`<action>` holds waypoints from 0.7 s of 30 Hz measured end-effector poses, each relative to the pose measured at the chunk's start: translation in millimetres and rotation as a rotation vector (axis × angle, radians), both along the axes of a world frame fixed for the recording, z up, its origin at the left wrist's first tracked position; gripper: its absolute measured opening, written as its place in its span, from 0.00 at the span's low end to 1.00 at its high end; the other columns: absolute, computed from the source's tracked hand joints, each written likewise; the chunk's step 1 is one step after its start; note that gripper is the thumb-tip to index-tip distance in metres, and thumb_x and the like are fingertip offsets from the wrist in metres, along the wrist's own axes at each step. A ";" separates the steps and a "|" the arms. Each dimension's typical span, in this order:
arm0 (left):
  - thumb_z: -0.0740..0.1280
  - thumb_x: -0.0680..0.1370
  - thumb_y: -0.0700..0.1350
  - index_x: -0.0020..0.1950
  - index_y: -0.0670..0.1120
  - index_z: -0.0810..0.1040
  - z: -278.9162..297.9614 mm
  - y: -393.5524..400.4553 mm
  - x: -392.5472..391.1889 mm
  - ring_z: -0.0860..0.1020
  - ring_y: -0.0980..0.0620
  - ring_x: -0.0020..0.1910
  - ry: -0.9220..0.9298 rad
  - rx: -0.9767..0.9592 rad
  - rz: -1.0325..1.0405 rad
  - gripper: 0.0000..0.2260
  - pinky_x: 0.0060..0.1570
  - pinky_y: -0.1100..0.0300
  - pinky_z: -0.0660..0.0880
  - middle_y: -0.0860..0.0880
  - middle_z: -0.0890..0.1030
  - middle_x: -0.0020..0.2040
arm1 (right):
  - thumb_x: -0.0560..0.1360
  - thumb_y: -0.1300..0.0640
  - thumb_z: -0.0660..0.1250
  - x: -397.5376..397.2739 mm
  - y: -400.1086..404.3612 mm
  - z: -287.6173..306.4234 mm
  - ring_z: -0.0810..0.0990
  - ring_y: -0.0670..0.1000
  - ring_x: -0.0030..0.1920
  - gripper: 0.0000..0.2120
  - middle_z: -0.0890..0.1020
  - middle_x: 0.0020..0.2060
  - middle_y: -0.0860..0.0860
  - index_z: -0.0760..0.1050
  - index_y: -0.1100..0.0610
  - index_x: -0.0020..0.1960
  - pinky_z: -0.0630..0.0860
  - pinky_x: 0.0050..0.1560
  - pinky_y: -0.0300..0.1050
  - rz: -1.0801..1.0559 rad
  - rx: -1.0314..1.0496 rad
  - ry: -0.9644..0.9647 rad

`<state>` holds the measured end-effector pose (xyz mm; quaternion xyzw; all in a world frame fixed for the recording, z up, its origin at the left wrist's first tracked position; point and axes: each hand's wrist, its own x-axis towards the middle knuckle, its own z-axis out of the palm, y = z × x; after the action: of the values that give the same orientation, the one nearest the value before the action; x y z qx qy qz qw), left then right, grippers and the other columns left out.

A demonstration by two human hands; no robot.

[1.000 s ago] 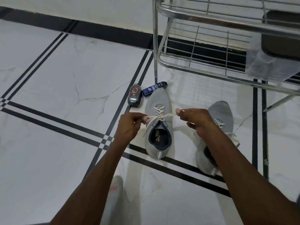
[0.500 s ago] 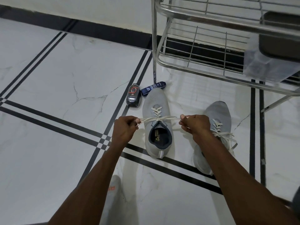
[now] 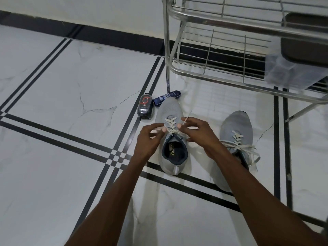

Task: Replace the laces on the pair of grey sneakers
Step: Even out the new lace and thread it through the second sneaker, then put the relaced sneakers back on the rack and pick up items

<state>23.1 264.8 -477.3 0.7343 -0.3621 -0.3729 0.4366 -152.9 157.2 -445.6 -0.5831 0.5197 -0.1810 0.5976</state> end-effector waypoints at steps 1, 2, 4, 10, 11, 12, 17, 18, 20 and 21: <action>0.72 0.79 0.56 0.58 0.55 0.85 -0.6 -1.6 0.6 0.81 0.56 0.57 -0.027 -0.007 0.021 0.11 0.55 0.58 0.80 0.55 0.82 0.59 | 0.72 0.48 0.77 1.8 -0.1 -1.3 0.85 0.48 0.50 0.13 0.85 0.50 0.49 0.84 0.50 0.55 0.83 0.44 0.45 -0.018 -0.027 0.000; 0.73 0.78 0.53 0.55 0.53 0.86 -0.6 -2.4 0.8 0.82 0.56 0.55 -0.046 -0.010 0.050 0.08 0.55 0.57 0.80 0.54 0.84 0.55 | 0.73 0.51 0.77 2.0 0.2 -1.6 0.85 0.50 0.47 0.09 0.86 0.46 0.51 0.85 0.54 0.50 0.83 0.42 0.44 -0.037 -0.031 -0.006; 0.74 0.77 0.50 0.51 0.51 0.87 0.8 -3.2 0.5 0.83 0.57 0.50 -0.029 -0.010 0.096 0.06 0.53 0.54 0.81 0.54 0.86 0.48 | 0.74 0.55 0.76 0.0 -0.3 -3.6 0.85 0.51 0.41 0.08 0.86 0.42 0.55 0.84 0.61 0.44 0.82 0.39 0.44 -0.068 -0.018 0.000; 0.73 0.78 0.51 0.54 0.50 0.86 0.7 -3.2 -4.6 0.84 0.54 0.51 0.049 0.015 0.175 0.08 0.57 0.48 0.81 0.54 0.86 0.49 | 0.71 0.62 0.78 -11.2 -2.8 -6.4 0.83 0.52 0.39 0.03 0.85 0.40 0.55 0.85 0.60 0.43 0.81 0.37 0.42 -0.217 0.104 0.050; 0.72 0.79 0.54 0.57 0.51 0.84 2.2 -3.5 -8.5 0.82 0.54 0.55 0.046 0.031 0.181 0.10 0.59 0.51 0.80 0.55 0.85 0.52 | 0.71 0.61 0.78 -14.3 -3.2 -5.6 0.83 0.51 0.40 0.02 0.85 0.39 0.54 0.85 0.58 0.42 0.81 0.37 0.42 -0.216 0.107 0.074; 0.70 0.79 0.58 0.58 0.51 0.83 4.1 -3.5 -13.3 0.81 0.55 0.57 0.046 0.040 0.182 0.13 0.60 0.53 0.78 0.55 0.84 0.55 | 0.71 0.60 0.78 -18.6 -4.1 -4.3 0.83 0.50 0.41 0.02 0.85 0.39 0.52 0.85 0.57 0.42 0.82 0.38 0.44 -0.215 0.085 0.106; 0.72 0.71 0.69 0.64 0.57 0.77 0.6 2.3 -31.5 0.72 0.53 0.66 -0.176 0.057 0.022 0.27 0.65 0.56 0.72 0.54 0.71 0.65 | 0.73 0.50 0.76 -57.8 -13.0 10.7 0.82 0.54 0.53 0.13 0.85 0.51 0.53 0.84 0.58 0.51 0.76 0.57 0.45 -0.157 -0.276 0.483; 0.74 0.70 0.69 0.65 0.57 0.76 -1.8 3.2 -33.5 0.71 0.52 0.67 -0.193 0.057 0.013 0.28 0.66 0.54 0.72 0.54 0.70 0.66 | 0.73 0.47 0.76 -67.5 -17.3 16.4 0.79 0.56 0.59 0.17 0.83 0.57 0.55 0.83 0.56 0.56 0.74 0.61 0.48 -0.156 -0.291 0.588; 0.75 0.70 0.66 0.65 0.58 0.76 -4.9 4.6 -35.3 0.70 0.50 0.69 -0.184 0.052 0.026 0.28 0.68 0.51 0.72 0.54 0.69 0.66 | 0.69 0.38 0.76 -87.0 -28.4 25.1 0.69 0.62 0.69 0.31 0.75 0.66 0.58 0.76 0.52 0.67 0.68 0.67 0.55 -0.118 -0.207 0.825; 0.76 0.70 0.66 0.65 0.58 0.76 -4.4 3.2 -36.6 0.70 0.50 0.69 -0.181 0.049 0.017 0.27 0.68 0.50 0.72 0.54 0.69 0.67 | 0.65 0.33 0.75 -97.2 -31.5 29.7 0.64 0.64 0.72 0.41 0.70 0.70 0.60 0.71 0.50 0.72 0.64 0.70 0.59 -0.074 -0.123 0.915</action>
<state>-13.5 268.0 -481.7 0.7786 -0.3846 -0.3099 0.3870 -250.1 125.7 -415.9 -0.6185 0.7386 0.0434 0.2645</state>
